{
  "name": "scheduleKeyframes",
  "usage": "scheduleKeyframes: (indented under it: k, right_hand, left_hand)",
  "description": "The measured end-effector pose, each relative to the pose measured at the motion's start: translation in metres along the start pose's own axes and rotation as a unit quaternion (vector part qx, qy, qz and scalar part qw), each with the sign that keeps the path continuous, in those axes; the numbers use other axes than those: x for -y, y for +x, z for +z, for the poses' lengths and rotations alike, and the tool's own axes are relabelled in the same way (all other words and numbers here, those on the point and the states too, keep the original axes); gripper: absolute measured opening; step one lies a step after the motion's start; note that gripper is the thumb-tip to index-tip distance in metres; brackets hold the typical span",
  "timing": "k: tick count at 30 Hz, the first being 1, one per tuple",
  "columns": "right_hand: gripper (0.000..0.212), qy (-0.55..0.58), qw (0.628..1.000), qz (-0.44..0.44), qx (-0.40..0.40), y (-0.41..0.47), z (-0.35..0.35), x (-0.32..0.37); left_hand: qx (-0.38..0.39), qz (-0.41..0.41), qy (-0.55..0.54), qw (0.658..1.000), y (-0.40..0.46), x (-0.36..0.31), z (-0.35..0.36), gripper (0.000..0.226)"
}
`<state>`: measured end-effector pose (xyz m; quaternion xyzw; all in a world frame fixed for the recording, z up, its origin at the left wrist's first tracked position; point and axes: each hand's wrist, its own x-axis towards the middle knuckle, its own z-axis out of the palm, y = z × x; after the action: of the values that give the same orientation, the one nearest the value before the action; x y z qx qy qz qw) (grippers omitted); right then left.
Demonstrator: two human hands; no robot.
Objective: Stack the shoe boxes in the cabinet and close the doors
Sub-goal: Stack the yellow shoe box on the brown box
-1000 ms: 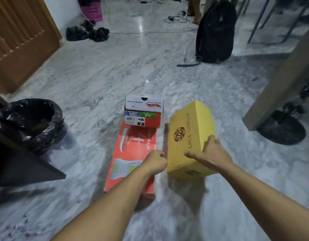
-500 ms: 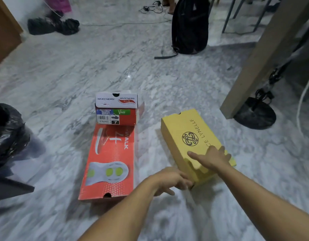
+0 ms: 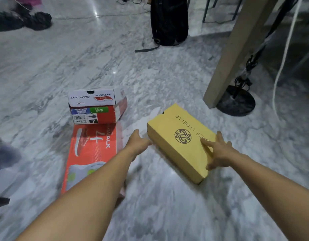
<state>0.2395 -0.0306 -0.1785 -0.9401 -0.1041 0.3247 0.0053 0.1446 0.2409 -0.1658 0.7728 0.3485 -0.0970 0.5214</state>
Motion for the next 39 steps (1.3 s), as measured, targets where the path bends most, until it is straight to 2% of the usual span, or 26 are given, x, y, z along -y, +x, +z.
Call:
scheduleKeyframes:
  k: [4, 6, 8, 9, 10, 11, 13, 14, 16, 18, 21, 24, 29, 34, 39]
  right_hand:
    - [0.114, -0.093, 0.994, -0.058, 0.011, -0.003, -0.009, -0.027]
    - [0.118, -0.136, 0.987, -0.086, -0.016, -0.004, -0.012, -0.039]
    - [0.128, -0.089, 0.992, -0.065, -0.057, -0.004, -0.008, -0.043]
    - [0.129, -0.019, 0.998, -0.011, -0.057, -0.005, -0.006, -0.041]
    - [0.123, 0.074, 0.995, 0.059, -0.038, -0.006, -0.003, -0.039]
    - [0.106, 0.17, 0.979, 0.115, -0.004, -0.007, 0.002, -0.038]
    - [0.06, 0.29, 0.944, 0.149, 0.043, -0.011, 0.011, -0.039]
    - [0.051, 0.327, 0.933, 0.144, 0.031, -0.012, 0.014, -0.039]
    - [0.055, 0.376, 0.918, 0.124, -0.036, -0.018, 0.008, -0.034]
    - [0.063, 0.372, 0.914, 0.105, -0.121, -0.027, -0.011, -0.027]
    - [0.055, 0.391, 0.897, 0.061, -0.198, -0.047, -0.046, -0.013]
    - [0.051, 0.364, 0.905, -0.014, -0.22, -0.075, -0.08, -0.001]
    - [0.063, 0.3, 0.915, -0.111, -0.244, -0.136, -0.126, 0.018]
    - [0.058, 0.272, 0.893, -0.185, -0.307, -0.186, -0.159, 0.053]
    - [0.057, 0.292, 0.851, -0.285, -0.33, -0.223, -0.177, 0.107]
  left_hand:
    - [0.024, 0.002, 0.001, 1.0, 0.0, -0.007, 0.005, 0.08]
    - [0.038, -0.008, 0.001, 0.999, -0.002, -0.004, 0.011, 0.081]
    - [0.059, -0.032, -0.011, 0.998, -0.004, 0.002, 0.019, 0.072]
    - [0.071, -0.041, -0.016, 0.996, -0.005, 0.006, 0.023, 0.057]
    - [0.081, -0.045, -0.019, 0.996, -0.009, 0.009, 0.026, 0.04]
    - [0.085, -0.045, -0.025, 0.995, -0.013, 0.012, 0.028, 0.028]
    - [0.089, -0.044, -0.038, 0.994, -0.02, 0.015, 0.029, 0.025]
    - [0.088, -0.036, -0.043, 0.995, -0.024, 0.015, 0.027, 0.027]
    - [0.077, -0.007, -0.054, 0.996, -0.032, 0.011, 0.021, 0.033]
    - [0.05, 0.029, -0.077, 0.995, -0.042, 0.002, 0.011, 0.041]
    - [0.003, 0.082, -0.092, 0.992, -0.064, -0.019, -0.007, 0.047]
    - [-0.06, 0.128, -0.066, 0.988, -0.089, -0.038, -0.029, 0.057]
    - [-0.136, 0.192, -0.005, 0.972, -0.144, -0.059, -0.079, 0.089]
    - [-0.203, 0.221, 0.033, 0.953, -0.201, -0.067, -0.131, 0.074]
    - [-0.312, 0.21, 0.038, 0.926, -0.259, -0.056, -0.176, 0.074]
